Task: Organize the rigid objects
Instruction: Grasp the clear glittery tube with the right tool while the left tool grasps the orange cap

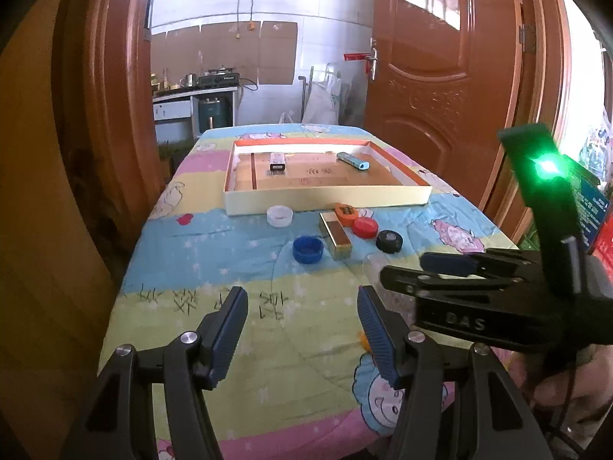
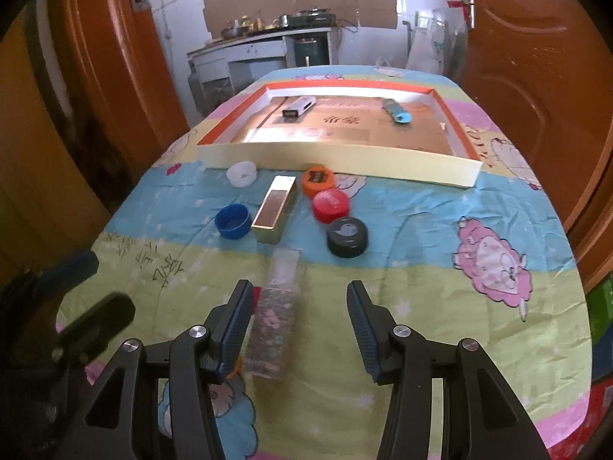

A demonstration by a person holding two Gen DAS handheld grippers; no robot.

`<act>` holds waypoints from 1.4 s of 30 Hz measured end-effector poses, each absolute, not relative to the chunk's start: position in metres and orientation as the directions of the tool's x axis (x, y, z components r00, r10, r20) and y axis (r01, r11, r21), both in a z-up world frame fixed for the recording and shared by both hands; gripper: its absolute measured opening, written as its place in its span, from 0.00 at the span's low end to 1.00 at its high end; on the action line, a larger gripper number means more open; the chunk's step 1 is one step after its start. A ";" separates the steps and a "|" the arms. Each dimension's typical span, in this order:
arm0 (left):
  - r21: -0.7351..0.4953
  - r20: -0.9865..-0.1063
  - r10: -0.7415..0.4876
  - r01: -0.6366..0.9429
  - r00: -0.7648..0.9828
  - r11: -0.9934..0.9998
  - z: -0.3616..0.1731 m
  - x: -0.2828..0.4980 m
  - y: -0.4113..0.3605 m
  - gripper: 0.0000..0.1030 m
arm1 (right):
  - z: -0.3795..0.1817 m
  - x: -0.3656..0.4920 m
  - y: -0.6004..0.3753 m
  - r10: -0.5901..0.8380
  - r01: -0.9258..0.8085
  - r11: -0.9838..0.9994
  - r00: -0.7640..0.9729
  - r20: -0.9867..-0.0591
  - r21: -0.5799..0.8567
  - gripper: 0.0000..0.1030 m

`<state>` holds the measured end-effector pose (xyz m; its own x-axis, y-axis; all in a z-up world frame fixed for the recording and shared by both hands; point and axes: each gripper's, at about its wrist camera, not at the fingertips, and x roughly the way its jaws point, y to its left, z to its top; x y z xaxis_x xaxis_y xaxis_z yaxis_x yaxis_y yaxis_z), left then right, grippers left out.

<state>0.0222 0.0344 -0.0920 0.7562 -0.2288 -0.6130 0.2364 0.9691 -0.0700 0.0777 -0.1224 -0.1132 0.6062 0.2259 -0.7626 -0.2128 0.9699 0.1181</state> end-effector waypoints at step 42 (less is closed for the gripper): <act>-0.022 -0.701 -0.255 0.338 0.665 0.941 -0.136 0.034 -0.025 0.44 | -0.117 0.069 -0.168 0.163 -0.130 0.986 0.644 -0.747 0.102 0.20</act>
